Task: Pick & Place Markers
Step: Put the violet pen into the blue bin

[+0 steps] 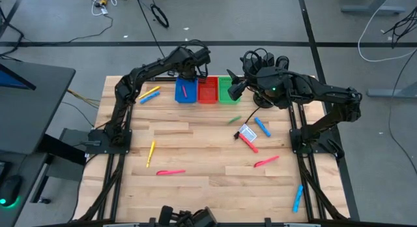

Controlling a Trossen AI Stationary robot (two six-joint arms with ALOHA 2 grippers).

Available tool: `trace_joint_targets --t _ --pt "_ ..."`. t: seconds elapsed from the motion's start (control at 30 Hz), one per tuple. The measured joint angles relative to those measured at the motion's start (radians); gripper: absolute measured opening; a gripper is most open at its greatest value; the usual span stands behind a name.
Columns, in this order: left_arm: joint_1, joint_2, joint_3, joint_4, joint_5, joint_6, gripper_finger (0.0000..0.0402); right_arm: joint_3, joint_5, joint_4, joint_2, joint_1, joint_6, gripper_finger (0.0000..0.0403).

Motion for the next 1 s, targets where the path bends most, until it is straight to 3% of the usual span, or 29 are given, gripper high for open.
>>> trace_joint_targets --t 0.17,0.47,1.0 --pt "-0.006 0.000 -0.004 -0.030 0.004 0.001 0.0041 0.000 0.000 -0.001 0.000 0.000 0.000 0.0288" --pt "-0.019 -0.011 -0.151 0.044 0.055 0.002 0.0041 0.000 0.001 -0.002 0.000 0.000 -0.048 0.0288" --pt "0.009 -0.011 -0.356 0.260 0.148 -0.027 0.0041 0.000 0.001 -0.010 0.000 -0.002 -0.033 0.0288"
